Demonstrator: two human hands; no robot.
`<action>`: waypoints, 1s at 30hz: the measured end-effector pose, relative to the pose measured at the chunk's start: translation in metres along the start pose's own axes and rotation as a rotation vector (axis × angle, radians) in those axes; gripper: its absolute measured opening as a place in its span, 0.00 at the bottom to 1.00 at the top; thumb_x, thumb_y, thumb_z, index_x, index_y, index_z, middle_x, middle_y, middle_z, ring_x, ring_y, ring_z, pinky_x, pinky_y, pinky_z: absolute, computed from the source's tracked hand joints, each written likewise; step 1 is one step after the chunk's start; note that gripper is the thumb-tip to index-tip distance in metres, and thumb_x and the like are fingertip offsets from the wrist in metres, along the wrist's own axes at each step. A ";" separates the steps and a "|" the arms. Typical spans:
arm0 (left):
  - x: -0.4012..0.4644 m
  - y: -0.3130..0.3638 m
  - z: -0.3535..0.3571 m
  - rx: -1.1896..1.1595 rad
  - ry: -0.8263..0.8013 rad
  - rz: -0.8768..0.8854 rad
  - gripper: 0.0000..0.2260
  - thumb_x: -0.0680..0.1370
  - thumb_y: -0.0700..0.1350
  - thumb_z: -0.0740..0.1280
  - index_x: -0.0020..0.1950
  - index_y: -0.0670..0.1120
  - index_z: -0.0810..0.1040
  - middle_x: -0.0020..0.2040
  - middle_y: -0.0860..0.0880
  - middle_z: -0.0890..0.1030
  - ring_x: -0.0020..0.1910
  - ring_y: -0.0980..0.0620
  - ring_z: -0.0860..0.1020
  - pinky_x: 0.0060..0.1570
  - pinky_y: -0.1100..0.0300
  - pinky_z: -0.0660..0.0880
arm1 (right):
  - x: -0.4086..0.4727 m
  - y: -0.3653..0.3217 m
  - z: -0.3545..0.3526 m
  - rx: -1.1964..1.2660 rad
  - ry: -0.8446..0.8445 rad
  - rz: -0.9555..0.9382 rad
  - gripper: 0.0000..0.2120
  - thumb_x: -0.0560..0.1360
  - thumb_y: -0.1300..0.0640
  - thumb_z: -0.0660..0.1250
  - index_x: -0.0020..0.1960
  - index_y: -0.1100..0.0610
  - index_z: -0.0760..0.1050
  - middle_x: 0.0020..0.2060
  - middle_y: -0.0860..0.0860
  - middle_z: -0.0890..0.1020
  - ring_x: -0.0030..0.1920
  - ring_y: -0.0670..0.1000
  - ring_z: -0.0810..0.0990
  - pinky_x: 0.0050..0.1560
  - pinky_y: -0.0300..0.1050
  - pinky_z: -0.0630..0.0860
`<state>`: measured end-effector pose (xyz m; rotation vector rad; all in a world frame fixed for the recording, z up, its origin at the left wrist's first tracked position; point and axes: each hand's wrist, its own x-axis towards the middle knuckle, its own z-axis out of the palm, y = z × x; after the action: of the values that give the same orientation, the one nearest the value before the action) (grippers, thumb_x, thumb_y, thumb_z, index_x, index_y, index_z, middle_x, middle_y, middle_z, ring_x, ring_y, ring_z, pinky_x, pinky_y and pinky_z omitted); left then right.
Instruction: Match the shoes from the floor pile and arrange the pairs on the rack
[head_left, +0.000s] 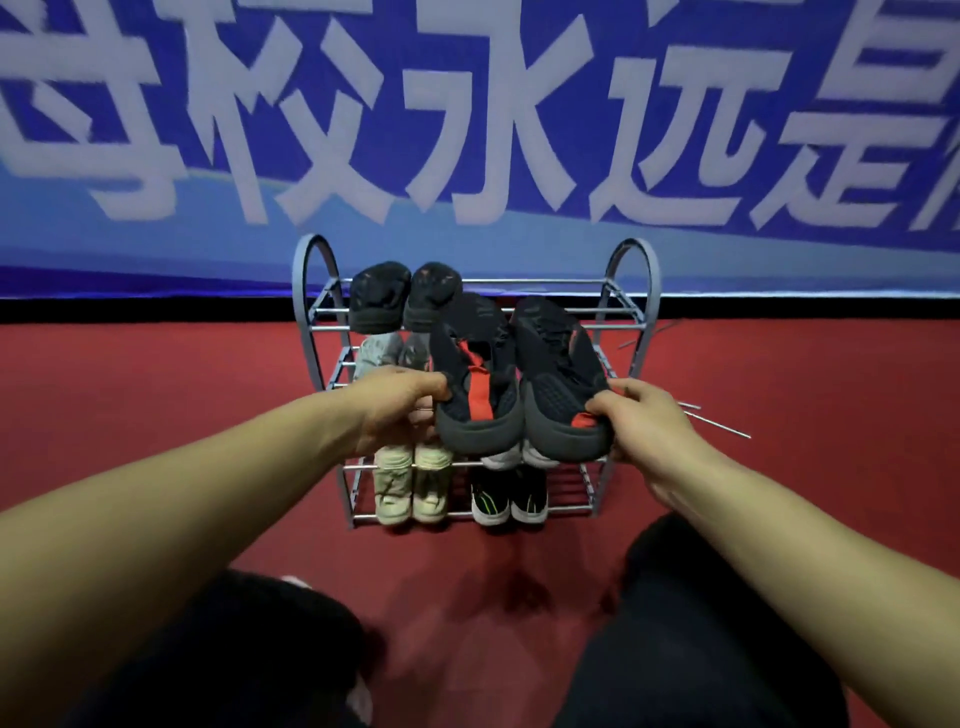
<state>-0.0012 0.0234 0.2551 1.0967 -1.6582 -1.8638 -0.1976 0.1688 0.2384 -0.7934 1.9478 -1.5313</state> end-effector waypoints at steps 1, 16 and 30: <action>0.007 0.011 0.004 0.032 0.002 0.027 0.14 0.75 0.36 0.61 0.31 0.48 0.67 0.22 0.53 0.63 0.20 0.56 0.62 0.26 0.66 0.68 | 0.007 -0.009 -0.003 0.027 0.017 -0.022 0.07 0.72 0.64 0.65 0.46 0.58 0.81 0.36 0.55 0.82 0.25 0.44 0.75 0.21 0.33 0.66; 0.216 0.095 0.042 0.445 0.280 0.122 0.09 0.76 0.45 0.59 0.40 0.42 0.73 0.39 0.42 0.74 0.35 0.46 0.70 0.36 0.57 0.65 | 0.216 -0.048 -0.004 -0.055 0.086 0.100 0.11 0.73 0.65 0.62 0.34 0.57 0.75 0.30 0.55 0.80 0.19 0.48 0.68 0.25 0.39 0.61; 0.268 0.083 0.038 0.894 0.219 0.017 0.12 0.80 0.39 0.57 0.38 0.40 0.74 0.48 0.37 0.77 0.46 0.43 0.74 0.45 0.54 0.70 | 0.280 -0.015 0.017 -0.216 0.059 0.097 0.10 0.74 0.61 0.62 0.39 0.56 0.81 0.33 0.54 0.83 0.34 0.54 0.77 0.38 0.47 0.71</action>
<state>-0.2084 -0.1698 0.2587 1.5152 -2.3982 -0.8934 -0.3755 -0.0491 0.2346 -0.7358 2.1893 -1.3168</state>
